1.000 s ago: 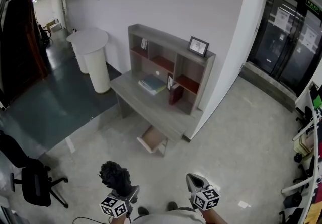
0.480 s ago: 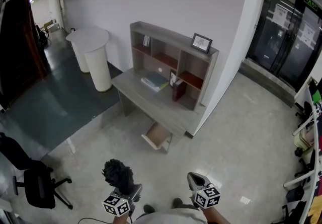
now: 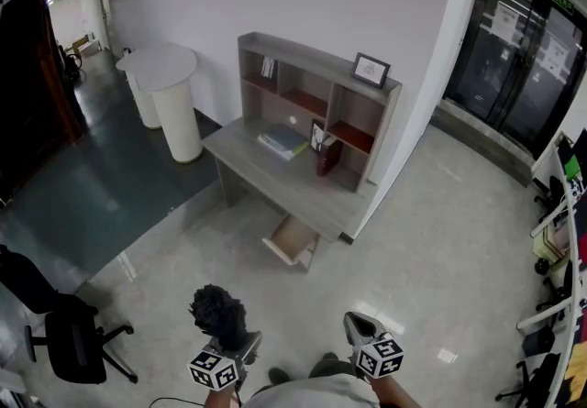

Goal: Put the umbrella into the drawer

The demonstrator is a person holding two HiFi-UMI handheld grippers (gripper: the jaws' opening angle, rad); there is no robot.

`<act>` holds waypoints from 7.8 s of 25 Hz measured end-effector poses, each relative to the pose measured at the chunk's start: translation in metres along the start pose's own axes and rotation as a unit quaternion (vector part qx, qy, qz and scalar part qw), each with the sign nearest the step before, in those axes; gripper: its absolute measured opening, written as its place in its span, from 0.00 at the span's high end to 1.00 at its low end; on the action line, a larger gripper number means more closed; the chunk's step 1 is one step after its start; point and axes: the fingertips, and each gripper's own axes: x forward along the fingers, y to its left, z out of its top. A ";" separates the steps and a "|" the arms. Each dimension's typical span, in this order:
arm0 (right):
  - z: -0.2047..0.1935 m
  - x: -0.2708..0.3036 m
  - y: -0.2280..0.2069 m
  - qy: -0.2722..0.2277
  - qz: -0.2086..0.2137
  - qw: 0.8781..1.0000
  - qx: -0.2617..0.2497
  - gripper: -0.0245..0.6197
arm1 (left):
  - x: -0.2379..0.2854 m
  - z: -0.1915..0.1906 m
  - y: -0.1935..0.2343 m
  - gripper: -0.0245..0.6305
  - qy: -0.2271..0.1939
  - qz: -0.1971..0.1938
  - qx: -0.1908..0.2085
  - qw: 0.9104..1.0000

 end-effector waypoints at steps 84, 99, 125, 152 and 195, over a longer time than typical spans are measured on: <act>0.123 0.344 -0.153 0.062 0.004 0.997 0.037 0.95 | 0.259 0.154 0.255 0.64 0.072 -0.006 -0.024 0.997; 0.131 0.396 -0.146 0.059 -0.100 0.990 0.077 0.95 | 0.306 0.188 0.335 0.64 0.135 -0.101 0.008 0.986; 0.087 0.440 -0.189 0.094 -0.160 0.973 0.139 0.95 | 0.404 0.131 0.359 0.64 0.228 -0.172 -0.004 0.958; 0.017 0.506 -0.257 0.202 -0.007 0.971 0.130 0.95 | 0.487 0.056 0.341 0.65 0.225 -0.058 -0.112 0.966; -0.144 0.600 -0.267 0.266 0.032 0.952 0.146 0.95 | 0.544 -0.131 0.416 0.64 0.278 -0.028 -0.208 0.937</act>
